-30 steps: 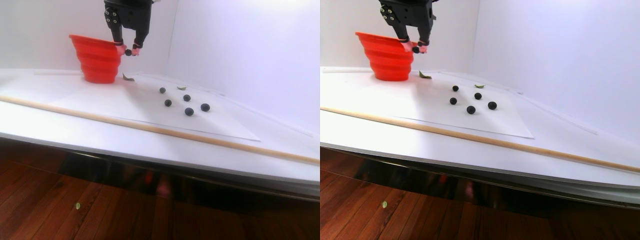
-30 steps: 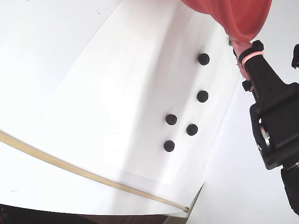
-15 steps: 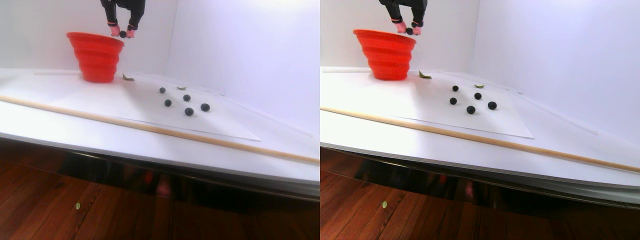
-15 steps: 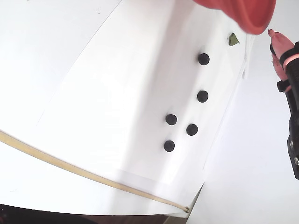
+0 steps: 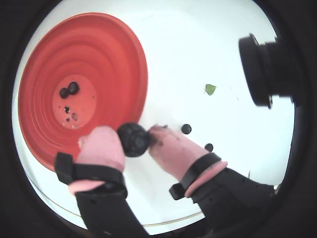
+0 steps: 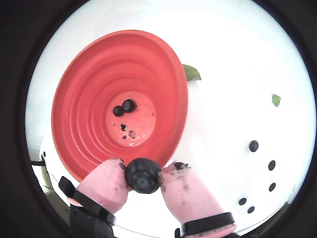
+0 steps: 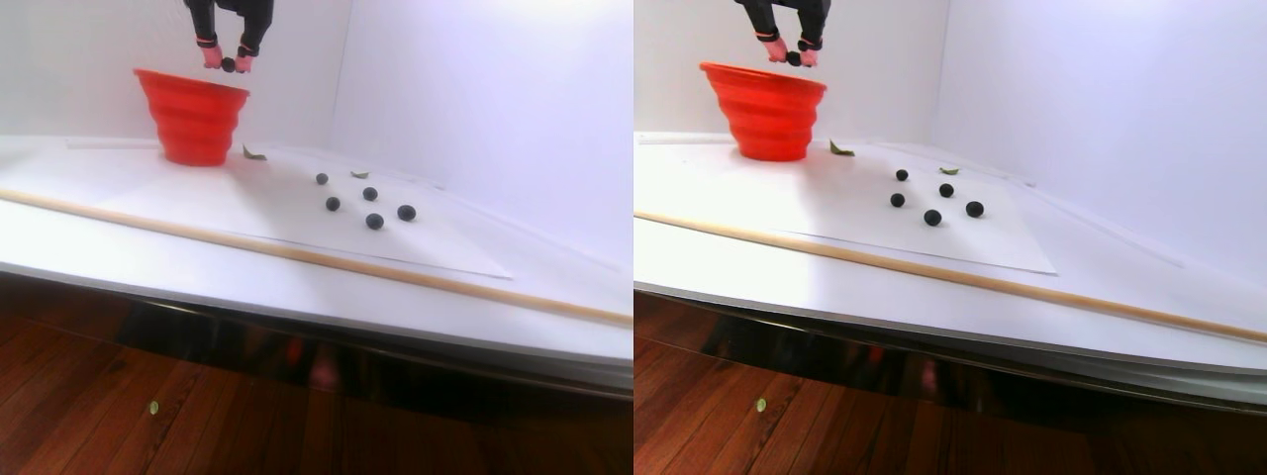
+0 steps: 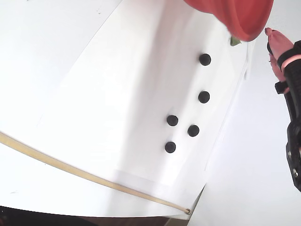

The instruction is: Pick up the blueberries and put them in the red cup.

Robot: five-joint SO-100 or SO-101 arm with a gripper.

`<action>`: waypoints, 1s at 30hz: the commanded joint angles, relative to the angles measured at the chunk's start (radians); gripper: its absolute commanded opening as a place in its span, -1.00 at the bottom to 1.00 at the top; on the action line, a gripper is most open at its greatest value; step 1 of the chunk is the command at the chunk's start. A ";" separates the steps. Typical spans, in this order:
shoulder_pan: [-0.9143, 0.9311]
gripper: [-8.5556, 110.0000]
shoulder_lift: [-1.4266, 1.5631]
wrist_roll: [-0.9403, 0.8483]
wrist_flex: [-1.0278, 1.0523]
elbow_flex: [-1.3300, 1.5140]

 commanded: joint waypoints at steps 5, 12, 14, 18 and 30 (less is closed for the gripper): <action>-0.021 -0.68 0.092 -0.008 -0.002 -0.058; -0.041 -0.68 0.058 -0.009 -0.018 -0.075; -0.046 -0.68 0.043 -0.012 -0.034 -0.078; -0.055 -0.68 0.025 -0.015 -0.052 -0.086; -0.094 -0.68 -0.043 -0.025 -0.080 -0.144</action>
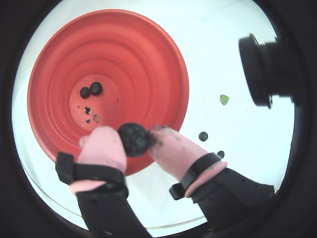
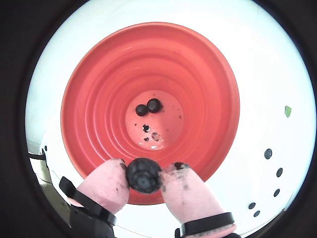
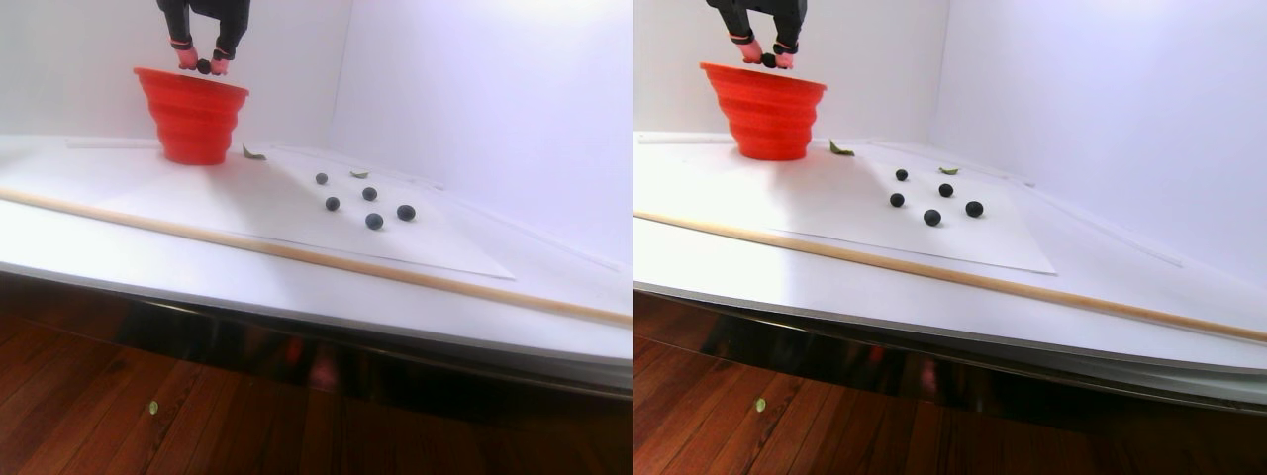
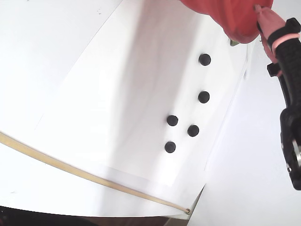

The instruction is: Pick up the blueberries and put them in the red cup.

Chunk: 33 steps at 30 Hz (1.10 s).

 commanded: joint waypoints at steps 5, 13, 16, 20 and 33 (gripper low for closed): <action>-0.017 -0.67 -0.005 -0.012 -0.040 -0.132; -0.012 -0.60 -0.020 -0.005 -0.071 -0.143; -0.011 -0.55 -0.018 0.003 -0.080 -0.138; -0.006 -0.55 -0.008 0.006 -0.083 -0.133; 0.009 -0.57 0.057 0.003 -0.081 -0.101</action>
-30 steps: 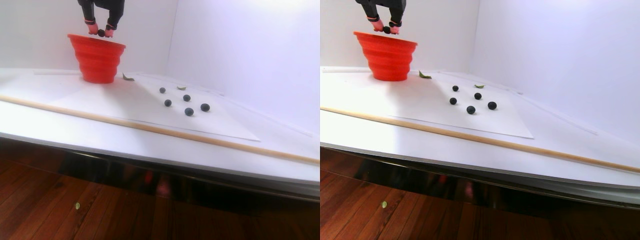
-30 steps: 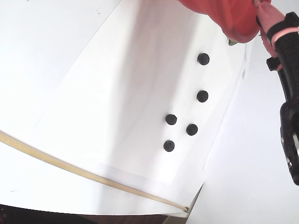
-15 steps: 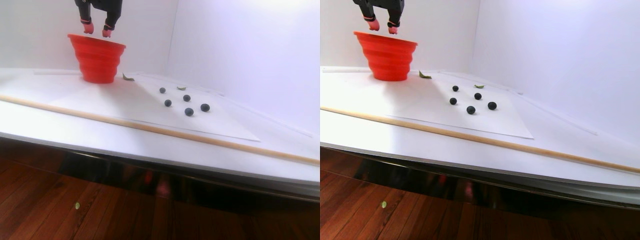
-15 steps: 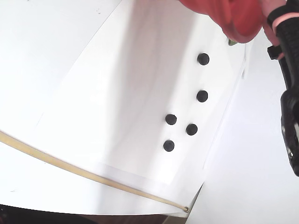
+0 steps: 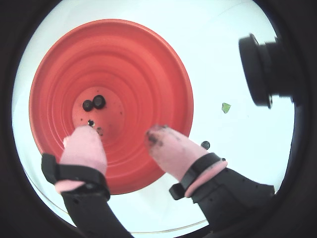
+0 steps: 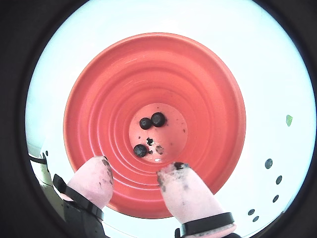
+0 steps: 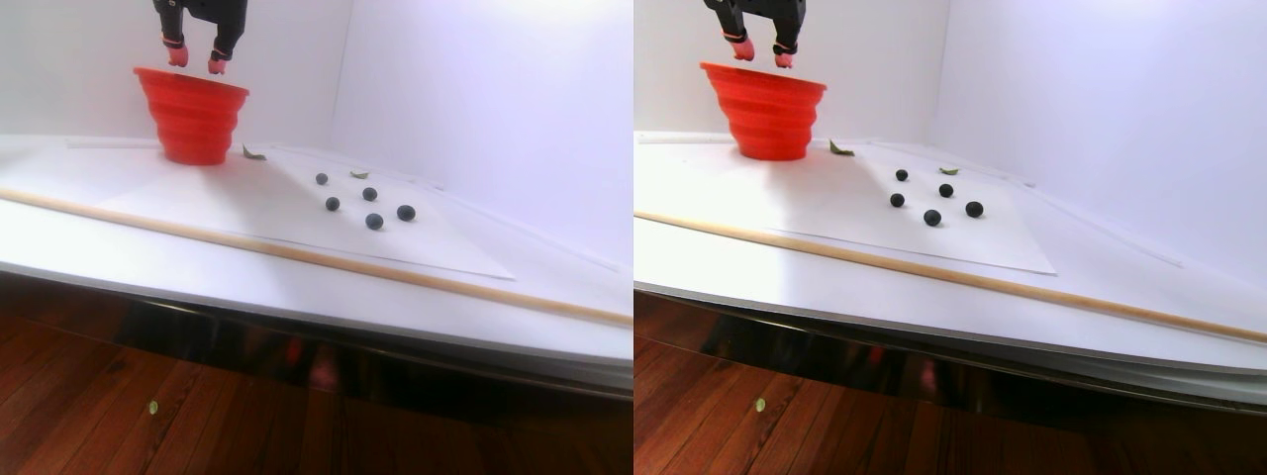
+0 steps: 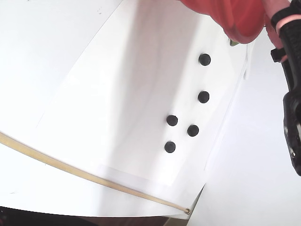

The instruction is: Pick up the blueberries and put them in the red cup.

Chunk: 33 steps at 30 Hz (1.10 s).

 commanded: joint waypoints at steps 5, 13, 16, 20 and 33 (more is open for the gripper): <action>0.018 -0.57 0.138 0.009 -0.014 -0.058; 0.023 -0.57 0.198 0.025 0.008 -0.038; 0.025 -0.57 0.219 0.028 0.017 -0.025; 0.034 -0.57 0.235 0.023 0.020 -0.009; 0.098 -0.58 0.281 0.018 0.075 0.015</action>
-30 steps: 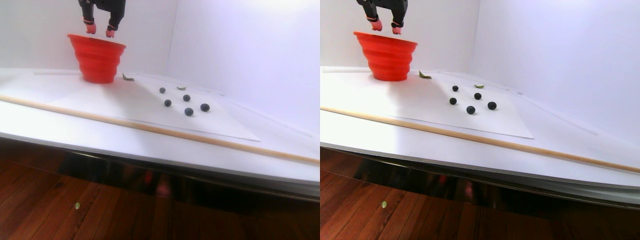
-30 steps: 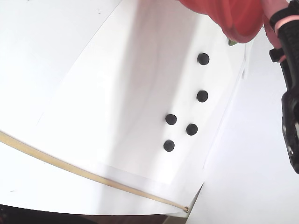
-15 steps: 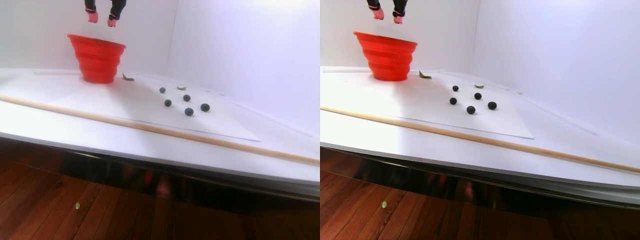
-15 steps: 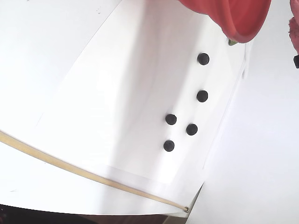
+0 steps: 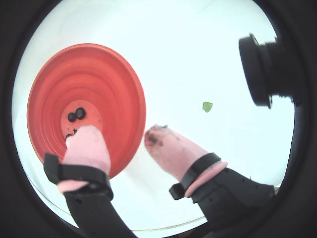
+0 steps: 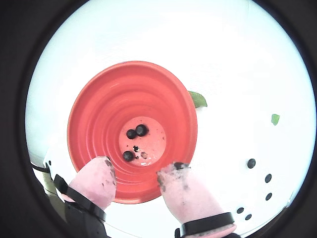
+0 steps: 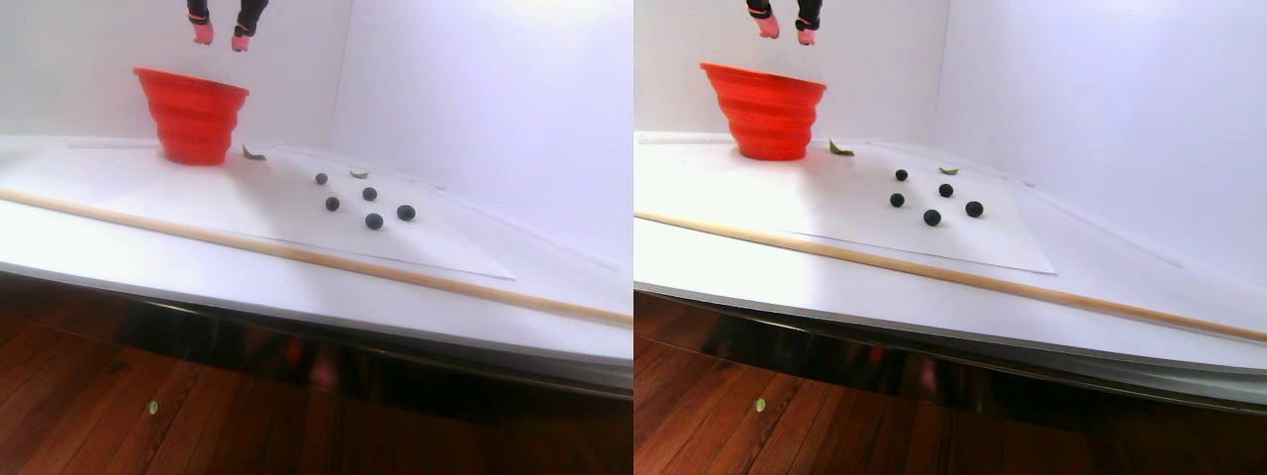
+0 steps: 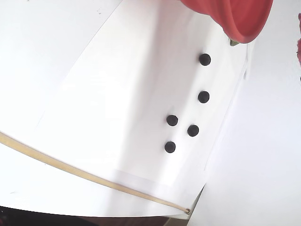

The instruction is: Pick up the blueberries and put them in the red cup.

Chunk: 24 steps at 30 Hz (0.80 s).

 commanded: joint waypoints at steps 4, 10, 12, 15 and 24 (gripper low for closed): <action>0.043 -0.58 0.158 -0.005 0.026 -0.005; 0.077 -0.59 0.163 -0.017 0.044 0.002; 0.086 -0.59 0.163 -0.021 0.046 0.009; 0.103 -0.59 0.166 -0.023 0.055 0.012; 0.147 -0.59 0.181 -0.014 0.081 0.026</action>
